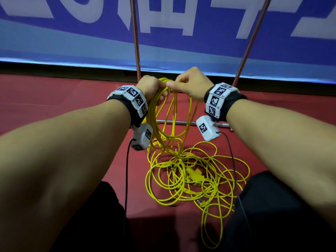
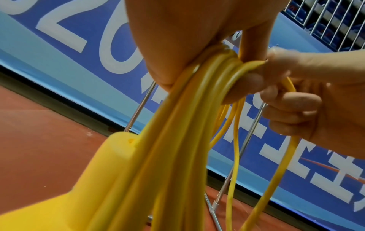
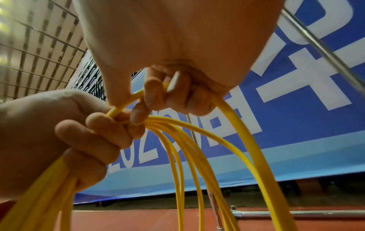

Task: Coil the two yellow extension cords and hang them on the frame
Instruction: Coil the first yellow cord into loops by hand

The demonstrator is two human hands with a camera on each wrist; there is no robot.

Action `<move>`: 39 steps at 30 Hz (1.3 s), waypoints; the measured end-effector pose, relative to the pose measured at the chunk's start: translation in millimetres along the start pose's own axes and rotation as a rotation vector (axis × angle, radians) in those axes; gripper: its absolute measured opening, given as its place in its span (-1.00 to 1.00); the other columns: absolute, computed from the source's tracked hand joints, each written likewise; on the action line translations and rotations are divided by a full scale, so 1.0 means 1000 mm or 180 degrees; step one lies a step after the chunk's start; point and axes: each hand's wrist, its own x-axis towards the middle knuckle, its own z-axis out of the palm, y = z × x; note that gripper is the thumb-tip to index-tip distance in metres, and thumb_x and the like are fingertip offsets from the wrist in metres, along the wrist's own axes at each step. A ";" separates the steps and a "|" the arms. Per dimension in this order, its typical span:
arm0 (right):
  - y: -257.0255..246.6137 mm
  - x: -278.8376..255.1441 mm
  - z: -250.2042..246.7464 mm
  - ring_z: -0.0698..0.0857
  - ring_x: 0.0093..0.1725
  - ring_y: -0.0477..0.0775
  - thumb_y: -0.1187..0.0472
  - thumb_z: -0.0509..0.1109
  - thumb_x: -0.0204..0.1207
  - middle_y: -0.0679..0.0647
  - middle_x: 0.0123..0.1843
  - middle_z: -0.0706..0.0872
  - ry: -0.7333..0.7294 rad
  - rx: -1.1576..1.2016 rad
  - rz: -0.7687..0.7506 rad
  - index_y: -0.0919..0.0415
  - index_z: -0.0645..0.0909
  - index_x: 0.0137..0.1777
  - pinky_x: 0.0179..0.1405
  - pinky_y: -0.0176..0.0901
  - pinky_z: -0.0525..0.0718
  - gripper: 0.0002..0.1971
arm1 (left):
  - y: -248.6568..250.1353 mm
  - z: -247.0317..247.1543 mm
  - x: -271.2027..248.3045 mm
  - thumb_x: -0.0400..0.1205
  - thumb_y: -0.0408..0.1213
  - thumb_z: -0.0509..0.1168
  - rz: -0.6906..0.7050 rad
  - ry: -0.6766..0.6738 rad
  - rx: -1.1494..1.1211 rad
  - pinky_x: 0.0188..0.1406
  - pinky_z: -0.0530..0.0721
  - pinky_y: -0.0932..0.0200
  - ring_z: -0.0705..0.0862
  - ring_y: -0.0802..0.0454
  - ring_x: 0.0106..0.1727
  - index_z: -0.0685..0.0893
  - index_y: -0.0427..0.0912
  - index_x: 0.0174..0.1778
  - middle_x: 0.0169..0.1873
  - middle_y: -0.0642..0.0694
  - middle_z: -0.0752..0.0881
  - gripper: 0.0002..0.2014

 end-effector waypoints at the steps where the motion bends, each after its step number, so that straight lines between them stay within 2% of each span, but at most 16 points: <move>1: 0.001 0.000 0.000 0.40 -0.50 -0.18 -0.17 0.50 0.52 -0.08 -0.55 0.54 -0.0017 0.0023 0.0009 0.17 0.74 -0.36 -0.42 -0.27 0.34 -0.58 | 0.000 0.000 0.000 0.67 -0.42 0.20 0.0024 0.0001 -0.0002 -0.56 0.44 0.25 0.47 0.05 -0.65 0.62 -0.29 -0.28 -0.55 -0.10 0.58 -0.79; 3: 0.006 -0.003 -0.001 0.42 -0.49 -0.15 -0.14 0.51 0.53 0.01 -0.49 0.56 -0.0106 0.0102 0.0060 0.23 0.71 -0.33 -0.42 -0.25 0.37 -0.58 | 0.001 -0.001 0.001 0.67 -0.42 0.24 0.0088 0.0027 -0.0075 -0.56 0.38 0.28 0.40 0.06 -0.66 0.61 -0.24 -0.27 -0.56 -0.08 0.54 -0.81; 6: 0.022 -0.007 0.000 0.57 -0.45 -0.15 0.03 0.51 0.57 0.00 -0.44 0.69 -0.0392 0.0357 0.0176 0.20 0.71 -0.27 -0.35 -0.36 0.52 -0.72 | 0.003 0.000 0.003 0.69 -0.40 0.29 0.0182 0.0113 -0.0166 -0.56 0.37 0.26 0.38 0.05 -0.66 0.58 -0.23 -0.30 -0.60 -0.08 0.52 -0.78; 8: 0.041 -0.008 0.004 0.67 -0.32 -0.05 0.10 0.49 0.60 0.03 -0.34 0.77 -0.0626 0.0437 0.0357 0.15 0.74 -0.22 -0.21 -0.20 0.64 -0.81 | 0.004 0.000 0.006 0.69 -0.40 0.31 0.0210 0.0171 -0.0219 -0.54 0.37 0.24 0.37 0.04 -0.65 0.58 -0.23 -0.28 -0.61 -0.08 0.53 -0.79; 11: 0.069 -0.017 0.005 0.74 -0.12 -0.06 0.04 0.42 0.66 0.02 -0.11 0.86 -0.1227 0.0118 0.0707 0.04 0.75 -0.15 -0.19 -0.16 0.57 -0.82 | 0.003 -0.002 0.010 0.70 -0.40 0.30 0.0245 0.0232 -0.0301 -0.56 0.37 0.25 0.36 0.04 -0.65 0.58 -0.25 -0.27 -0.61 -0.08 0.53 -0.80; 13: 0.080 -0.025 0.004 0.77 -0.04 0.03 0.05 0.33 0.72 0.02 -0.10 0.85 -0.1357 0.0387 0.0865 0.13 0.71 -0.12 -0.29 -0.19 0.44 -0.76 | 0.001 -0.006 0.012 0.70 -0.40 0.30 0.0269 0.0253 -0.0323 -0.58 0.39 0.24 0.38 0.03 -0.65 0.56 -0.25 -0.28 -0.60 -0.09 0.54 -0.79; 16: 0.082 -0.028 0.000 0.66 -0.21 0.17 0.09 0.27 0.75 0.14 -0.31 0.67 -0.0793 0.1115 0.1075 0.22 0.62 -0.17 -0.31 -0.22 0.49 -0.70 | -0.002 -0.012 0.015 0.72 -0.38 0.28 0.0253 0.0326 -0.0348 -0.55 0.50 0.20 0.52 0.02 -0.59 0.62 -0.29 -0.27 -0.54 -0.11 0.63 -0.78; 20: 0.076 -0.019 -0.009 0.44 -0.46 0.01 -0.12 0.27 0.71 0.02 -0.45 0.39 -0.0045 0.1443 0.1108 0.20 0.73 -0.17 -0.35 -0.18 0.55 -0.57 | -0.002 -0.016 0.014 0.72 -0.40 0.23 0.0089 0.0241 -0.0804 -0.46 0.71 0.14 0.80 -0.09 -0.41 0.65 -0.41 -0.05 -0.37 -0.24 0.79 -0.85; 22: 0.072 -0.012 -0.010 0.37 -0.49 -0.01 -0.22 0.22 0.69 -0.01 -0.48 0.35 0.0092 0.1527 0.1155 0.18 0.78 -0.18 -0.42 -0.21 0.51 -0.48 | -0.001 -0.017 0.011 0.67 -0.41 0.24 0.0044 0.0211 -0.0959 -0.41 0.76 0.10 0.83 -0.19 -0.34 0.63 -0.46 0.00 -0.31 -0.33 0.81 -0.84; 25: 0.060 -0.004 -0.005 0.35 -0.52 -0.01 -0.14 0.25 0.72 0.00 -0.52 0.38 0.0301 0.1284 0.0842 0.15 0.79 -0.27 -0.45 -0.19 0.39 -0.51 | -0.001 -0.012 0.007 0.66 -0.32 0.24 -0.0030 0.0055 -0.0835 -0.33 0.79 0.07 0.84 -0.22 -0.27 0.66 -0.42 0.00 -0.23 -0.35 0.83 -0.79; 28: 0.045 0.004 0.002 0.29 -0.54 -0.03 -0.04 0.38 0.67 -0.11 -0.63 0.37 0.0345 0.1340 0.0650 0.16 0.70 -0.31 -0.45 -0.16 0.24 -0.62 | -0.003 -0.009 0.009 0.72 -0.09 0.27 -0.0197 -0.0176 -0.0618 -0.20 0.80 0.03 0.85 -0.16 -0.23 0.72 -0.31 0.00 -0.19 -0.31 0.84 -0.69; 31: 0.032 0.011 0.007 0.26 -0.58 -0.07 0.07 0.51 0.58 -0.13 -0.62 0.37 0.0254 0.1522 0.0506 0.13 0.53 -0.34 -0.51 -0.22 0.19 -0.68 | -0.006 -0.010 0.011 0.73 0.06 0.28 -0.0201 -0.0288 -0.0444 -0.43 0.76 0.16 0.87 -0.12 -0.20 0.74 -0.30 0.09 -0.12 -0.29 0.85 -0.57; 33: 0.026 0.012 0.009 0.26 -0.60 -0.10 0.13 0.54 0.55 -0.14 -0.62 0.39 0.0240 0.1625 0.0440 0.13 0.49 -0.35 -0.55 -0.25 0.21 -0.67 | -0.007 -0.008 0.010 0.74 0.01 0.28 -0.0089 -0.0210 -0.0267 -0.54 0.66 0.24 0.83 -0.03 -0.33 0.74 -0.28 -0.01 -0.25 -0.22 0.85 -0.63; 35: 0.024 0.012 0.010 0.30 -0.60 -0.12 0.11 0.55 0.54 -0.15 -0.60 0.43 0.0386 0.1600 0.0421 0.13 0.50 -0.33 -0.55 -0.27 0.28 -0.68 | -0.006 -0.005 0.009 0.74 -0.03 0.30 0.0065 -0.0105 -0.0110 -0.60 0.57 0.27 0.69 0.06 -0.53 0.70 -0.24 -0.18 -0.45 -0.12 0.76 -0.65; 37: 0.028 0.011 0.012 0.34 -0.58 -0.14 0.02 0.56 0.54 -0.13 -0.56 0.47 0.0527 0.1460 0.0491 0.11 0.51 -0.32 -0.54 -0.32 0.34 -0.66 | -0.006 -0.003 0.010 0.73 -0.05 0.33 0.0197 -0.0064 -0.0124 -0.61 0.52 0.26 0.55 0.07 -0.60 0.66 -0.23 -0.30 -0.55 -0.08 0.65 -0.63; 39: 0.032 0.008 0.015 0.38 -0.54 -0.09 -0.12 0.53 0.52 0.00 -0.48 0.51 0.0539 0.1285 0.0594 0.10 0.52 -0.33 -0.48 -0.28 0.39 -0.62 | -0.005 -0.002 0.010 0.71 -0.06 0.37 0.0291 0.0023 -0.0241 -0.63 0.48 0.28 0.48 0.08 -0.63 0.64 -0.23 -0.36 -0.58 -0.06 0.59 -0.61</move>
